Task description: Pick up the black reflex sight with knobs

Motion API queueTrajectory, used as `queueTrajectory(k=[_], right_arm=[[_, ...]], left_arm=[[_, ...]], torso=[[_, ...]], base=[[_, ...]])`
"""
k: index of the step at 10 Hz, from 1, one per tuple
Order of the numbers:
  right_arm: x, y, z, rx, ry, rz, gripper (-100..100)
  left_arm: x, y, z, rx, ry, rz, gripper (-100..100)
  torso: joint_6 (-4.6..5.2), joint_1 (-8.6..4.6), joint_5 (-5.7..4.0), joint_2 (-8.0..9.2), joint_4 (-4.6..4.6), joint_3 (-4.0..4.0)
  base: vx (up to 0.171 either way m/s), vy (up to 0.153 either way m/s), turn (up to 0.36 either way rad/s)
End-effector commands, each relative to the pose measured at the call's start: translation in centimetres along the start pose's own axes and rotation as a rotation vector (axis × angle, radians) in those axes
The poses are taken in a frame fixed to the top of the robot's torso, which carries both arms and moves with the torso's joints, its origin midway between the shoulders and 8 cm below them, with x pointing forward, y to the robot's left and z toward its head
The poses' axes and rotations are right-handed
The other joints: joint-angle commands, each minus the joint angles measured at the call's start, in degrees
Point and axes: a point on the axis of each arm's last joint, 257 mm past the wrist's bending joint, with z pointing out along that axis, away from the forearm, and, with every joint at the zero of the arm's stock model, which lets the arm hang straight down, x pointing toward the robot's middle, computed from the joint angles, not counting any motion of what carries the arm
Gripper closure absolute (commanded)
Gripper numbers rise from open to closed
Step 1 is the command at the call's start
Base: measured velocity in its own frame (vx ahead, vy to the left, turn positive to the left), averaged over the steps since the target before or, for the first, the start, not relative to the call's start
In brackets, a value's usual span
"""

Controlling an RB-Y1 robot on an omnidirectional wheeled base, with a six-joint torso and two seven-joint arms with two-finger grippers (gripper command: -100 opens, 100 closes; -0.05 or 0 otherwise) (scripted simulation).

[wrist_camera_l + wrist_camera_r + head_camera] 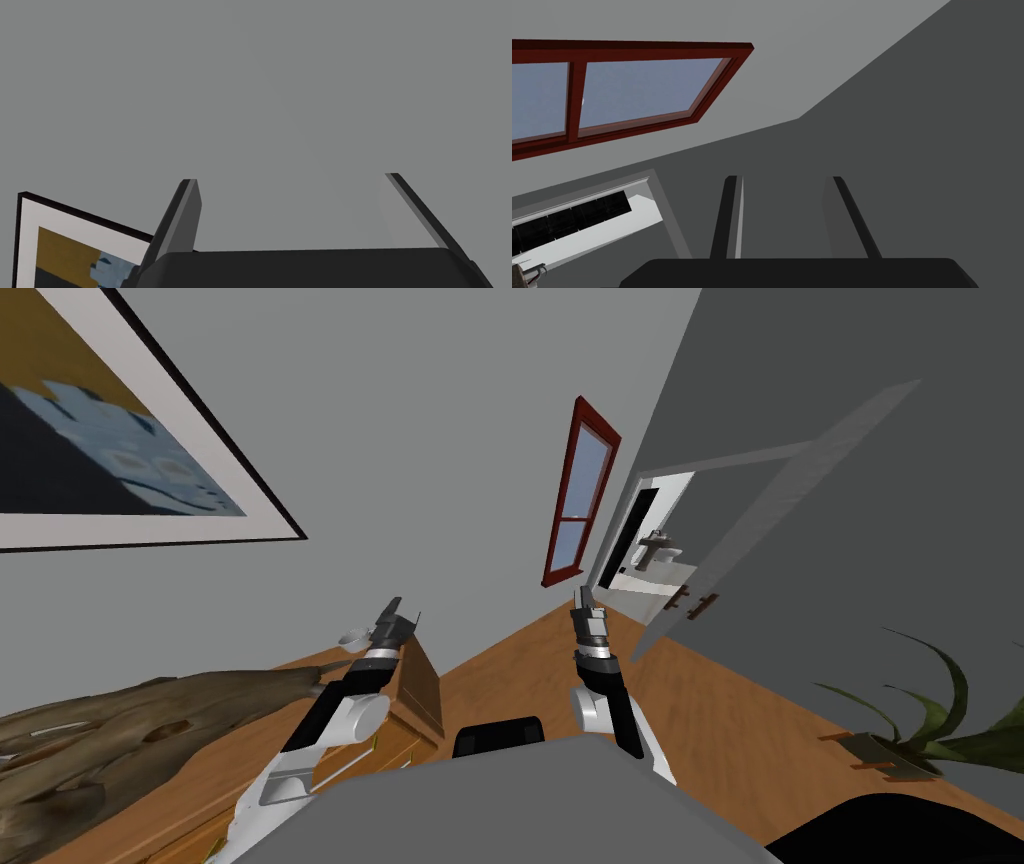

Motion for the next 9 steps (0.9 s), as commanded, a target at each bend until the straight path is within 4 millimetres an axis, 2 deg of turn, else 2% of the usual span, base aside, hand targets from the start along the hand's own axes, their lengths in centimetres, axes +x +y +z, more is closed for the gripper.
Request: queueTrajectory(k=[1,2,3,4,5,6,9], right_arm=[[0.0,0.0,0.0,0.000,0.000,0.000,0],[0.0,0.0,0.0,0.000,0.000,0.000,0],[0.0,0.0,0.0,0.000,0.000,0.000,0],[0.0,0.0,0.0,0.000,0.000,0.000,0],[0.0,0.0,0.0,0.000,0.000,0.000,0],[0.0,0.0,0.0,0.000,0.000,0.000,0],[0.0,0.0,0.0,0.000,0.000,0.000,0]], left_arm=[[-0.6,2.2,0.6,-0.066,0.004,-0.031,-100],[-0.6,2.4,0.6,-0.076,0.006,-0.031,-100],[-1.3,4.1,1.1,-0.125,0.006,-0.055,-100],[-1.2,4.5,1.0,-0.142,0.008,-0.055,-100],[-2.0,6.1,1.4,-0.188,0.005,-0.078,-100],[-1.9,6.7,1.3,-0.211,0.008,-0.078,-100],[-3.4,10.2,1.8,-0.330,0.005,-0.121,-100]], torso=[[0.00,0.00,0.00,0.00,0.00,0.00],[0.03,-0.01,0.00,0.01,0.00,0.00],[0.00,0.00,0.00,0.00,0.00,0.00],[0.03,0.01,0.00,0.02,0.00,0.01],[-0.01,0.02,0.00,0.01,0.00,0.01],[0.02,0.02,0.00,0.04,0.01,0.02],[-0.02,0.03,0.01,0.01,0.00,0.01]], base=[[-0.033,0.001,-0.159],[-0.028,0.009,-0.094],[-0.036,0.011,-0.176],[-0.033,0.013,-0.082],[-0.043,0.012,-0.167],[-0.037,0.011,-0.085],[-0.037,0.012,-0.125]])
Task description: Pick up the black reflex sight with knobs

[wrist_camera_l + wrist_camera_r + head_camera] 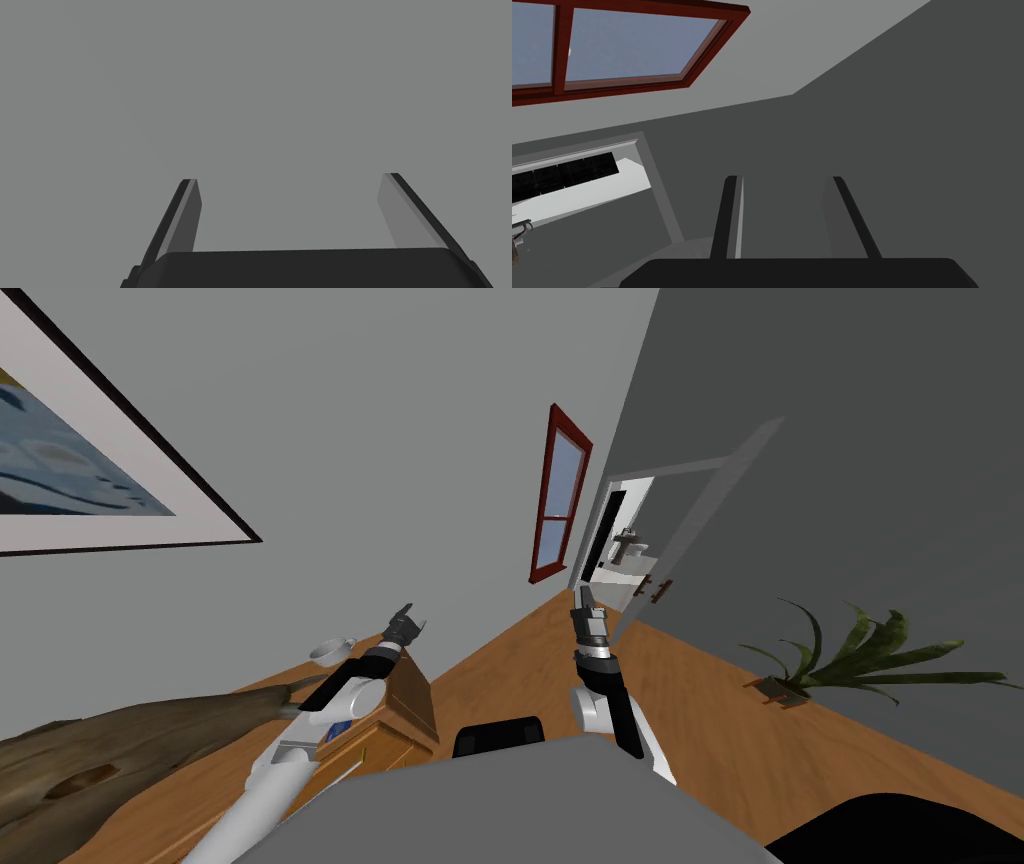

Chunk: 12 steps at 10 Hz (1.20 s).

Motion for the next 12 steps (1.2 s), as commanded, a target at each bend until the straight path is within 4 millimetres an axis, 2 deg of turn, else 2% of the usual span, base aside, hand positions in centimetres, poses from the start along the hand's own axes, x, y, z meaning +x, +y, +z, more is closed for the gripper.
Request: queueTrajectory(k=[1,6,9,10,11,12], right_arm=[[0.0,0.0,0.0,0.000,0.000,0.000,0],[0.0,0.0,0.0,0.000,0.000,0.000,0],[0.0,0.0,0.0,0.000,0.000,0.000,0],[0.0,0.0,0.0,0.000,0.000,0.000,0],[0.0,0.0,0.0,0.000,0.000,0.000,0],[0.0,0.0,0.0,0.000,0.000,0.000,0]], left_arm=[[-0.7,1.8,0.2,-0.056,-0.007,-0.012,-100],[-4.2,6.1,1.4,-0.241,-0.035,-0.072,-100],[-6.4,8.9,1.1,-0.345,-0.069,-0.095,-100],[-7.2,9.2,1.4,-0.381,-0.076,-0.114,-100],[-8.0,10.4,0.9,-0.415,-0.094,-0.118,-100],[-9.0,10.6,1.1,-0.446,-0.106,-0.136,-100]], torso=[[0.00,0.00,0.00,0.00,0.00,0.00],[-0.04,0.06,0.02,-0.02,-0.01,-0.01],[-0.02,0.07,0.01,0.02,0.00,0.01],[-0.05,0.07,0.02,0.01,0.00,0.01],[-0.03,0.11,0.02,0.00,0.00,0.00],[-0.06,0.12,0.03,-0.01,0.00,0.00]], base=[[-0.034,0.019,-0.094],[-0.042,0.026,-0.123],[-0.043,0.026,-0.105],[-0.042,0.038,-0.130],[-0.036,0.038,-0.083],[-0.051,0.047,-0.145]])
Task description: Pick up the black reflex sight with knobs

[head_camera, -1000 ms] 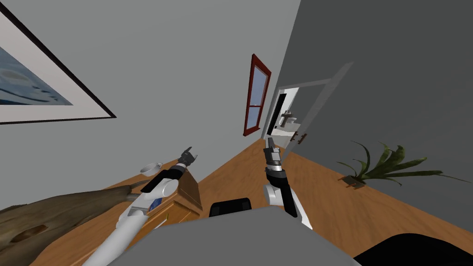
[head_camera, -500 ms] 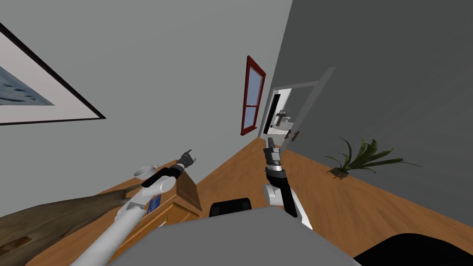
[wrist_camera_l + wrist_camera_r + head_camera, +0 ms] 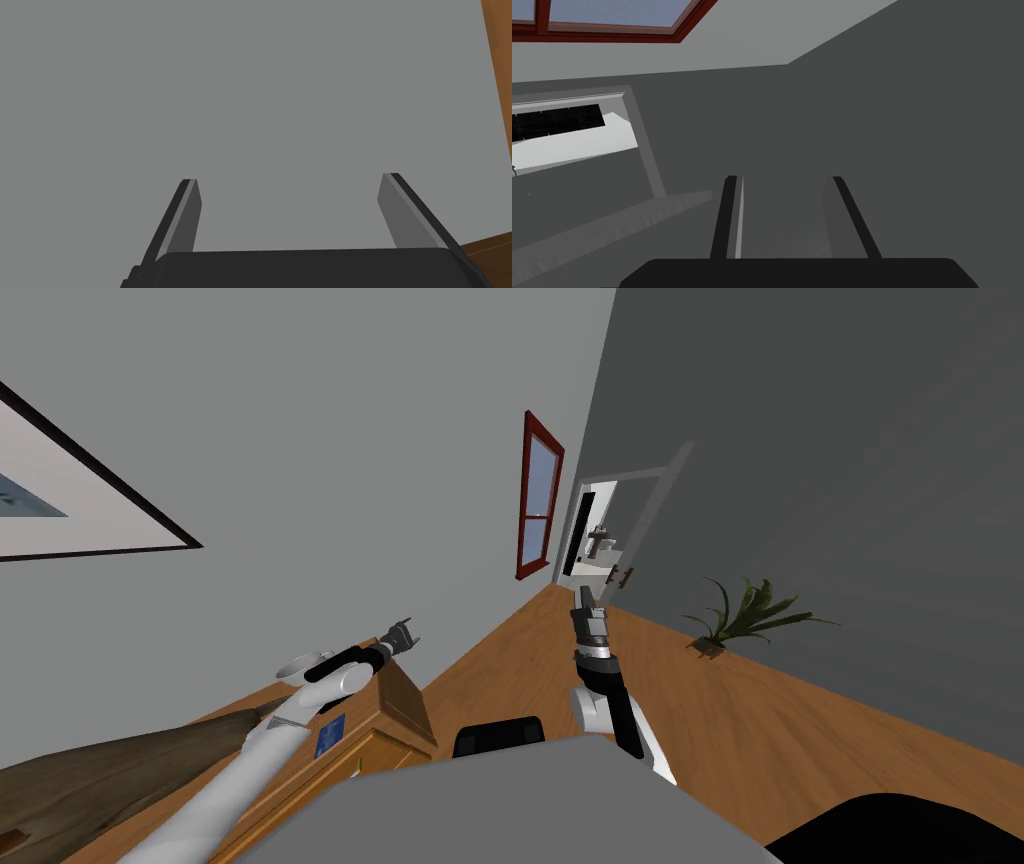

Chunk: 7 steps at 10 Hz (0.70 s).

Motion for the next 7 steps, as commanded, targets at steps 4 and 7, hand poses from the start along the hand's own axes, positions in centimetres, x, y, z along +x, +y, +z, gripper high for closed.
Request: queueTrajectory(k=[4,7], right_arm=[[0.0,0.0,0.0,0.000,0.000,0.000,0],[0.0,0.0,0.0,0.000,0.000,0.000,0]], left_arm=[[-4.5,2.5,0.5,-0.151,-0.072,-0.069,-100],[-6.9,4.6,0.0,-0.247,-0.116,-0.108,-100]], torso=[[-0.04,-0.04,0.00,-0.03,0.00,-0.01],[-0.02,-0.01,0.00,-0.01,0.00,0.00]], base=[[-0.045,0.039,-0.098],[-0.044,0.042,-0.079]])
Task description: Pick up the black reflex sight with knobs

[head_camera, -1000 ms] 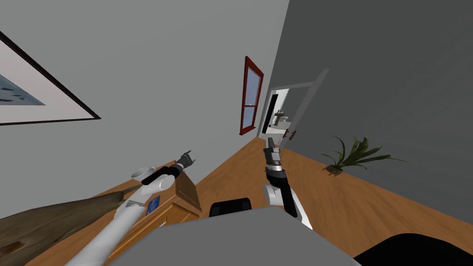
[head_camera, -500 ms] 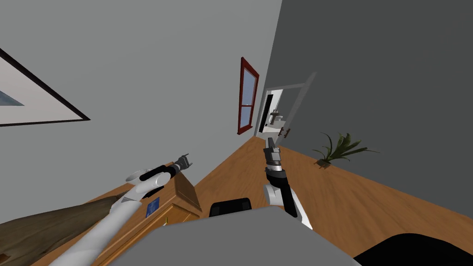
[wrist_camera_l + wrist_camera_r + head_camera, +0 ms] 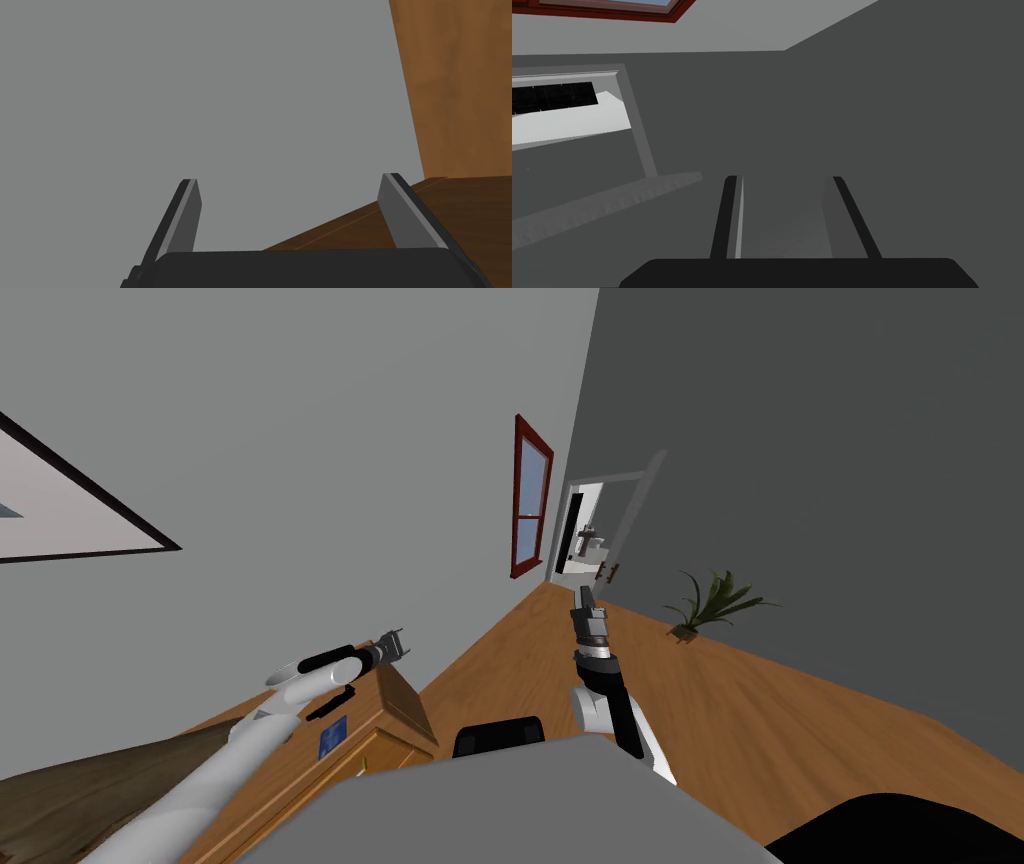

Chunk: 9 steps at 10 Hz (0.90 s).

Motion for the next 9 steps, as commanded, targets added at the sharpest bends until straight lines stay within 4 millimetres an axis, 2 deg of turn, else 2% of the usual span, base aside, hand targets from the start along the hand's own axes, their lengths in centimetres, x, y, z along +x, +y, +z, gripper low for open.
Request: queueTrajectory(k=[1,2,3,4,5,6,9], right_arm=[[0.0,0.0,0.0,0.000,0.000,0.000,0],[0.0,0.0,0.0,0.000,0.000,0.000,0],[0.0,0.0,0.0,0.000,0.000,0.000,0],[0.0,0.0,0.0,0.000,0.000,0.000,0],[0.0,0.0,0.0,0.000,0.000,0.000,0],[0.0,0.0,0.0,0.000,0.000,0.000,0],[0.0,0.0,0.0,0.000,0.000,0.000,0]], left_arm=[[-1.5,0.2,0.0,-0.048,-0.023,-0.031,-100],[-2.6,1.4,0.0,-0.083,-0.043,-0.043,-100],[-3.6,1.0,-0.1,-0.103,-0.060,-0.069,-100],[-4.4,2.2,-0.2,-0.138,-0.075,-0.079,-100],[-6.1,2.3,-0.4,-0.165,-0.107,-0.116,-100],[-6.1,3.0,-0.5,-0.191,-0.107,-0.117,-100],[-8.6,3.9,-1.5,-0.271,-0.158,-0.185,-100]], torso=[[0.00,0.00,0.00,0.00,0.00,0.00],[0.02,0.00,-0.01,0.00,0.00,0.00],[-0.01,0.00,0.00,0.00,0.00,0.00],[0.01,0.06,0.00,0.04,0.01,0.02],[-0.01,0.03,0.01,0.03,0.01,0.02],[0.00,0.06,0.00,0.06,0.01,0.03],[-0.01,-0.02,0.00,-0.03,-0.01,-0.02]], base=[[-0.045,0.042,-0.127],[-0.042,0.043,-0.059],[-0.059,0.056,-0.091],[-0.052,0.050,-0.062],[-0.061,0.054,-0.094],[-0.042,0.044,-0.055],[-0.037,0.041,-0.080]])
